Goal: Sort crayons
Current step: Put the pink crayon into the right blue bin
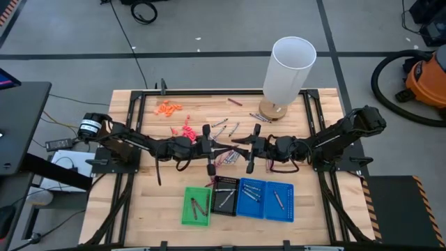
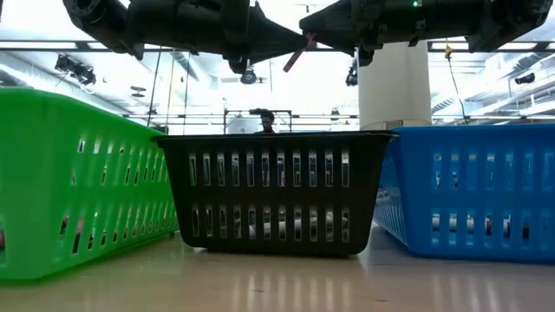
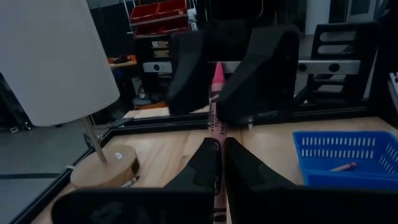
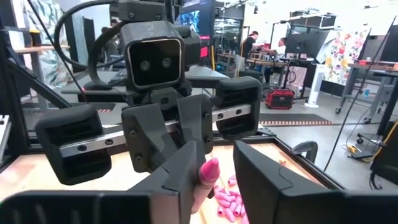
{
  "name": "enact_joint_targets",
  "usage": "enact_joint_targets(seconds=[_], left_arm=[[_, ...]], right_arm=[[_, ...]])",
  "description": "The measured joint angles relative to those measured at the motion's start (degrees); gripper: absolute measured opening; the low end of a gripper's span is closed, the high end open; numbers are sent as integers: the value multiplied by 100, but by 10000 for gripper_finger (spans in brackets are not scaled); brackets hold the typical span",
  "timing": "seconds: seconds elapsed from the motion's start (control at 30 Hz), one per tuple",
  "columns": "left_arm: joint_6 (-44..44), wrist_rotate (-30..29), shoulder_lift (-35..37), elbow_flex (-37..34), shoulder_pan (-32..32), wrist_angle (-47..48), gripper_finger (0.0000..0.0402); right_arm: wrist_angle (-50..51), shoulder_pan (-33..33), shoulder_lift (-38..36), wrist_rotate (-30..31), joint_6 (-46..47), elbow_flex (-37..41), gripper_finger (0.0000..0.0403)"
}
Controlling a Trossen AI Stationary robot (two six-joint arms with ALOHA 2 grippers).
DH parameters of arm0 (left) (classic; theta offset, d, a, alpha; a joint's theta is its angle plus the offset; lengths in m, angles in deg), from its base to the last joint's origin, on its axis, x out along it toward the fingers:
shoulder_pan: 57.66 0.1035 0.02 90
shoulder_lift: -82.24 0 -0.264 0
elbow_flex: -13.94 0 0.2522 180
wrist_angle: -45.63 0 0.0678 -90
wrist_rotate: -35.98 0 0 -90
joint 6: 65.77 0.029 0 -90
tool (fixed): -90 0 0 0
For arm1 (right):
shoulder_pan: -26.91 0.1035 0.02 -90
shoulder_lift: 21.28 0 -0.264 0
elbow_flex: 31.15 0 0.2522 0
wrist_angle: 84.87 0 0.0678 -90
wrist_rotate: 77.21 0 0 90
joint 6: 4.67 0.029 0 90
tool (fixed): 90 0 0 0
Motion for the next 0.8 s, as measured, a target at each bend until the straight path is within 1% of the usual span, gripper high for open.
enact_joint_targets(seconds=[0.3, 0.4, 0.5, 0.7, 0.8], left_arm=[[125, -42, 0, 2, 34, -80, 12], [127, -42, 0, 2, 34, -75, 22], [132, -35, 0, 2, 34, -46, 49], [224, -39, 2, 4, 12, 51, 129], [189, -35, 2, 4, 12, 171, 159]], right_arm=[[25, 2, 0, -24, -24, 0, 36], [40, 4, 0, -33, -26, 0, 33], [56, 0, 0, -98, -29, -2, 33], [286, 26, 0, -343, 174, -2, 33], [407, 82, 0, -391, 262, 0, 33]])
